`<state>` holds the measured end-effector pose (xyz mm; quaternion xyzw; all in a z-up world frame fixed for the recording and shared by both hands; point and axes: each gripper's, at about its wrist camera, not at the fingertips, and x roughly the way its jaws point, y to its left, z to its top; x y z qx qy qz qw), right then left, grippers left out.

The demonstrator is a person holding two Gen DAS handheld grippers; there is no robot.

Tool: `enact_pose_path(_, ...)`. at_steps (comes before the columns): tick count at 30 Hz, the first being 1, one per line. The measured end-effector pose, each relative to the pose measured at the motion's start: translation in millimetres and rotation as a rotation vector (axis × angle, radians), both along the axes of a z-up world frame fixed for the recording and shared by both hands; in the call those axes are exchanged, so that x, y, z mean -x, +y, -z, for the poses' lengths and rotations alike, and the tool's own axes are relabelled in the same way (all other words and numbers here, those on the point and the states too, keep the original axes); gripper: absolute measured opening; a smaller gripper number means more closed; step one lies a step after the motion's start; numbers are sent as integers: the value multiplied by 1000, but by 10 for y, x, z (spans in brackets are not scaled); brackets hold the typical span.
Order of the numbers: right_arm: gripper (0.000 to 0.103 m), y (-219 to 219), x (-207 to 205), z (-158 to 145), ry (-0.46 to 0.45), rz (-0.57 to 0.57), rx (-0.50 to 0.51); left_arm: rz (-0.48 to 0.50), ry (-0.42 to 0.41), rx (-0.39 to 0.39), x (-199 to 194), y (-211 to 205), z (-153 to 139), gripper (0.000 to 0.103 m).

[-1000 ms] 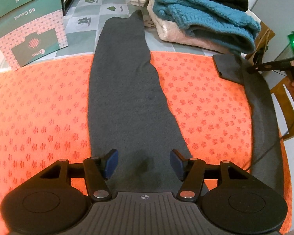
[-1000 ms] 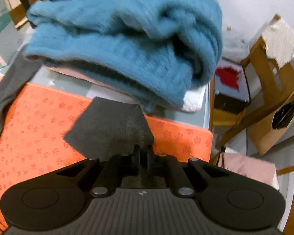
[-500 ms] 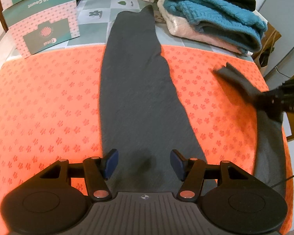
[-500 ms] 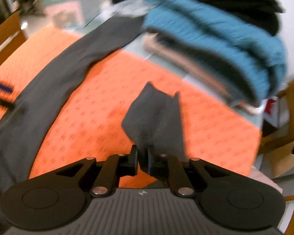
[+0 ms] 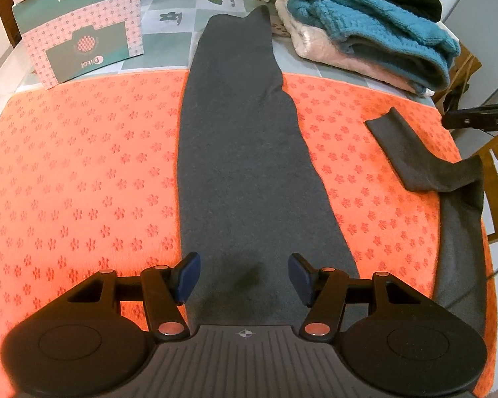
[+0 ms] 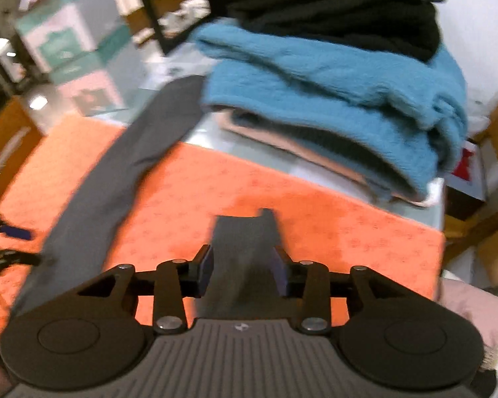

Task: Fold clothes
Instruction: 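Grasp the grey sleeve cuff with the right gripper and lift it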

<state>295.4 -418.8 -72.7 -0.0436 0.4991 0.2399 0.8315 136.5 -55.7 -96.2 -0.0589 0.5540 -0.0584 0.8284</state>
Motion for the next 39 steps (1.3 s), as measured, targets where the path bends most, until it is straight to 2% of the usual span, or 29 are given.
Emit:
enact_pose_path(5, 44, 14, -230, 330, 15, 40, 78, 0, 0, -4, -14, 11, 16, 61)
enact_pose_path(13, 42, 140, -384, 694, 96, 21, 111, -26, 11, -3, 0, 115, 62, 62)
enact_pose_path(16, 28, 194, -379, 724, 91, 14, 122, -36, 15, -3, 7, 138, 78, 61)
enact_pose_path(17, 11, 190, -371, 702, 86, 18, 116, -39, 17, -2, 7, 144, 85, 61)
enact_pose_path(18, 4, 185, -364, 679, 80, 23, 109, -39, 17, -1, 6, 147, 86, 61)
enact_pose_path(19, 4, 180, -357, 655, 75, 27, 102, -40, 16, 0, 5, 150, 86, 61)
enact_pose_path(23, 4, 111, -236, 286, -31, 42, 79, -42, 6, 3, 10, 156, 68, 61)
enact_pose_path(31, 4, -341, -116, -810, -303, 156, 28, -36, 4, 24, 17, 132, 64, 61)
enact_pose_path(34, 4, -527, -156, -1043, -361, 198, 19, -32, -5, 32, 17, 111, 33, 61)
enact_pose_path(39, 4, -699, -14, -1170, -398, 204, -16, -29, -45, 39, 89, 96, -113, 61)
